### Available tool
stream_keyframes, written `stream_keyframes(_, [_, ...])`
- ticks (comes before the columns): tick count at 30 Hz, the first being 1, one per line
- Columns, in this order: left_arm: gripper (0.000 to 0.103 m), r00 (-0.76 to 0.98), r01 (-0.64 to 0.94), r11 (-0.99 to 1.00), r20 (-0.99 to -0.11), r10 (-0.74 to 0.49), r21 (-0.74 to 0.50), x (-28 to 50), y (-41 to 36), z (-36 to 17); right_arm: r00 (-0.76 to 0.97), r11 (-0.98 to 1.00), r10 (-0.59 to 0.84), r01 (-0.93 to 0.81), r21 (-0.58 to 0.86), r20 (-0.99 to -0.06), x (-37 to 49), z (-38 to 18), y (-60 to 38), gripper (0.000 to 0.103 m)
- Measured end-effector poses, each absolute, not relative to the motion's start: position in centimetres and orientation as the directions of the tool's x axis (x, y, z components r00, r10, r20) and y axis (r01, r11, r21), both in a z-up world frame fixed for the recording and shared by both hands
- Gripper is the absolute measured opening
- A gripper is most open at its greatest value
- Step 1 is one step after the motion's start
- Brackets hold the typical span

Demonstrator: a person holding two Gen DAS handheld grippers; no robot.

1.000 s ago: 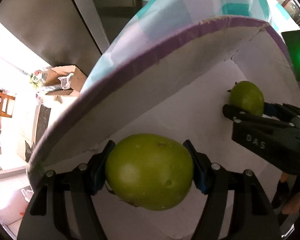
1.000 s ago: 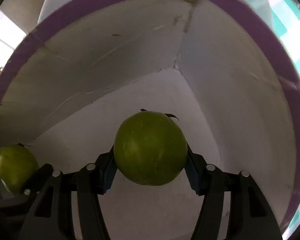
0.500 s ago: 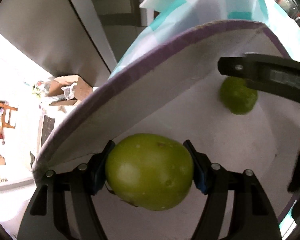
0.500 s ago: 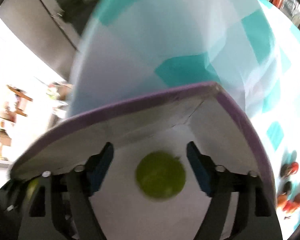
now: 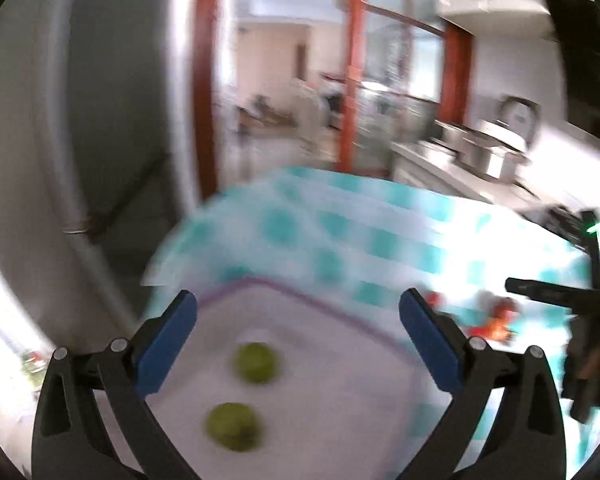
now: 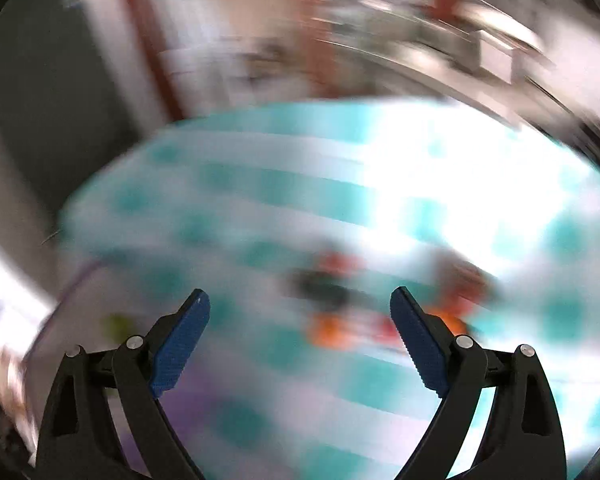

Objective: Organize fruits
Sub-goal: 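Grasp the mandarin with the left gripper while the right grasps the dark red apple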

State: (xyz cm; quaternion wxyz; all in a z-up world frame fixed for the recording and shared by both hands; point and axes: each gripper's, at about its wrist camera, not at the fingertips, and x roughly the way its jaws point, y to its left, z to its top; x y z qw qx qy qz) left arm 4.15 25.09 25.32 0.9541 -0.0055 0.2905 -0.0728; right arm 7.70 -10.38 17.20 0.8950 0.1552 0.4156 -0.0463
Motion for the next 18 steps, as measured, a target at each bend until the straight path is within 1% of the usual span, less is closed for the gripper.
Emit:
stream_keyframes(2, [0.101,0.787,0.188,0.982,-0.592,-0.172,-0.035,4.9,20.9,25.2,0.629,0.903,0.017,0.325,0.282,-0.777,7.7,14.8,-15.0,0.089])
stream_keyframes(4, [0.101,0.755,0.232,0.973,-0.628,-0.189,-0.014,5.3,16.4,25.0,0.603,0.876,0.025,0.371,0.308,-0.797,8.1,13.2,-18.6,0.089])
stream_keyframes(6, [0.101,0.707,0.318,0.948,-0.665,-0.238,-0.001,4.9,11.9,23.7,0.576,0.866,0.048,0.383,0.322,-0.816,9.8,12.0,-19.8,0.089])
stream_keyframes(7, [0.101,0.690,0.346,0.938,-0.681,-0.246,0.012,4.5,11.0,23.0,0.555,0.869,0.064,0.377,0.320,-0.829,10.5,11.0,-20.3,0.089])
stream_keyframes(9, [0.101,0.627,0.413,0.910,-0.737,-0.251,0.042,4.3,7.7,20.4,0.523,0.873,0.092,0.367,0.322,-0.847,13.5,8.0,-21.3,0.088])
stream_keyframes(11, [0.101,0.558,0.445,0.894,-0.798,-0.228,0.055,4.5,5.4,17.5,0.490,0.883,0.108,0.352,0.310,-0.865,15.7,6.1,-21.1,0.086])
stream_keyframes(13, [0.101,0.498,0.443,0.896,-0.840,-0.217,0.031,5.0,3.8,15.1,0.456,0.886,0.114,0.356,0.298,-0.883,17.1,4.4,-20.8,0.078])
stream_keyframes(16, [0.101,0.410,0.385,0.923,-0.893,-0.186,-0.016,6.4,2.8,11.3,0.432,0.888,0.131,0.349,0.299,-0.892,17.3,3.0,-21.0,0.073])
stream_keyframes(18, [0.101,0.374,0.348,0.937,-0.911,-0.174,-0.036,7.8,2.6,9.7,0.426,0.894,0.139,0.334,0.298,-0.894,17.3,2.7,-20.8,0.073])
